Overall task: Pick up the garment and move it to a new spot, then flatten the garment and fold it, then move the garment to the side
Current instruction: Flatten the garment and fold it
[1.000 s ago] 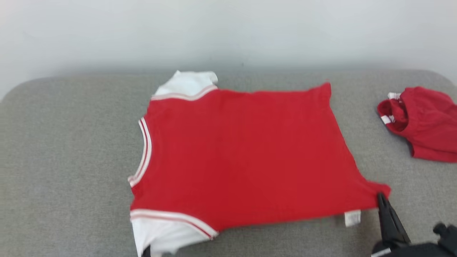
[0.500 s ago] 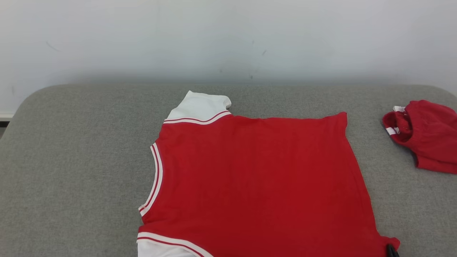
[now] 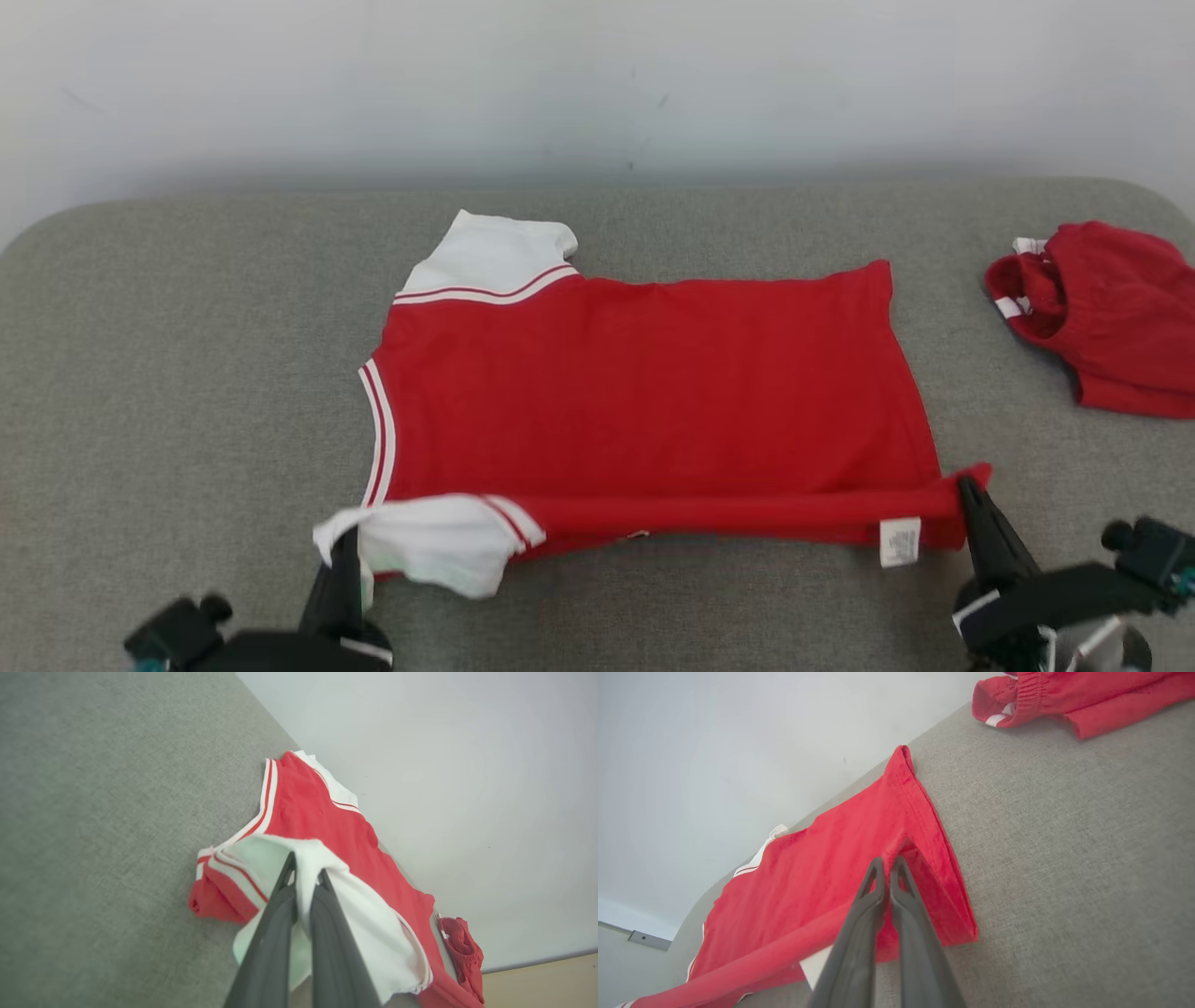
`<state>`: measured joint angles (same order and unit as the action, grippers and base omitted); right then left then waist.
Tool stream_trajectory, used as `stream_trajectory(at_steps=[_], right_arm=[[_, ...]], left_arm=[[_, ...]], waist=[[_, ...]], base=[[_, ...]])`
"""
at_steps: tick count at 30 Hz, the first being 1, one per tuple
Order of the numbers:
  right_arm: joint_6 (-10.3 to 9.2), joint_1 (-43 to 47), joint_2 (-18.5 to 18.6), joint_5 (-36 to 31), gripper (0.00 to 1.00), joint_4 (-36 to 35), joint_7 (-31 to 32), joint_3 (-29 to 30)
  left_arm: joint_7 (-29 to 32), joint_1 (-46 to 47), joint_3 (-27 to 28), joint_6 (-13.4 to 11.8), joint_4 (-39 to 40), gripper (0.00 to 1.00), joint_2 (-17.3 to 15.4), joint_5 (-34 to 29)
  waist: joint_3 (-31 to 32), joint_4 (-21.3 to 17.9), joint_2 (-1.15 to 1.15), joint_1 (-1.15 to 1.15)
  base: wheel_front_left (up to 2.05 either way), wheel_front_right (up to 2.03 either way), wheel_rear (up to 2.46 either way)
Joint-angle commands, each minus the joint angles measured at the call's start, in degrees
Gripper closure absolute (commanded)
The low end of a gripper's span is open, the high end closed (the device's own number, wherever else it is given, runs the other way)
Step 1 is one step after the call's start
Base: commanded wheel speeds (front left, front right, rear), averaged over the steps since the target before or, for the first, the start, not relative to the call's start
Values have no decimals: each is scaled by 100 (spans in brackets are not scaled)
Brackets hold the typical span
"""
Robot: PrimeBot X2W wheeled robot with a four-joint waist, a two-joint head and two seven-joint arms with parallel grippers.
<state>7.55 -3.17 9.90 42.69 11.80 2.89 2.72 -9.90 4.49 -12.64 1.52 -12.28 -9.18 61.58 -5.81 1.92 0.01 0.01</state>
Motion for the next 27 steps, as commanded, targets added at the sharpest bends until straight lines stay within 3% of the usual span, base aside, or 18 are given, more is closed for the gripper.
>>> stream_trajectory(at_steps=[1,11,18,19,20,21,22,27], right_arm=[[-12,-161,-2,-83,100,137,43,22],[-12,-1490,31,-578,100,1468,303,-273],[-12,-1990,-26,-568,100,2157,15,-518],[-12,-2012,4,-564,28,2206,-44,-568],[-12,-2022,13,-501,0,2245,-115,-614],[-12,-2022,13,-501,0,2245,-115,-614],[-12,-2012,23,-468,0,2286,-193,-649],[-12,-1738,231,-502,0,2180,-753,-979]], left_arm=[[58,231,4,13,-135,100,-57,-47],[392,1744,-388,34,-1792,100,-212,-571],[247,2277,-639,264,-2735,100,-206,-846],[177,2324,-679,296,-2817,64,-206,-896],[88,2346,-704,331,-2909,18,-195,-935],[88,2346,-704,331,-2909,18,-195,-935],[-4,2354,-718,357,-2976,0,-181,-957],[-336,2117,-784,496,-3065,0,-198,-1071]], waist=[[-84,-16,-1,-1],[-243,-69,-1,-1],[-267,-101,-1,-1],[-248,-98,-1,-1],[-222,-93,-1,-1],[-222,-93,-1,-1],[-191,-90,-1,-1],[43,-77,-1,-1]], base=[[0,0,0],[0,0,0],[0,0,0],[0,0,0],[0,0,0],[0,0,0],[0,0,0],[0,0,0]])
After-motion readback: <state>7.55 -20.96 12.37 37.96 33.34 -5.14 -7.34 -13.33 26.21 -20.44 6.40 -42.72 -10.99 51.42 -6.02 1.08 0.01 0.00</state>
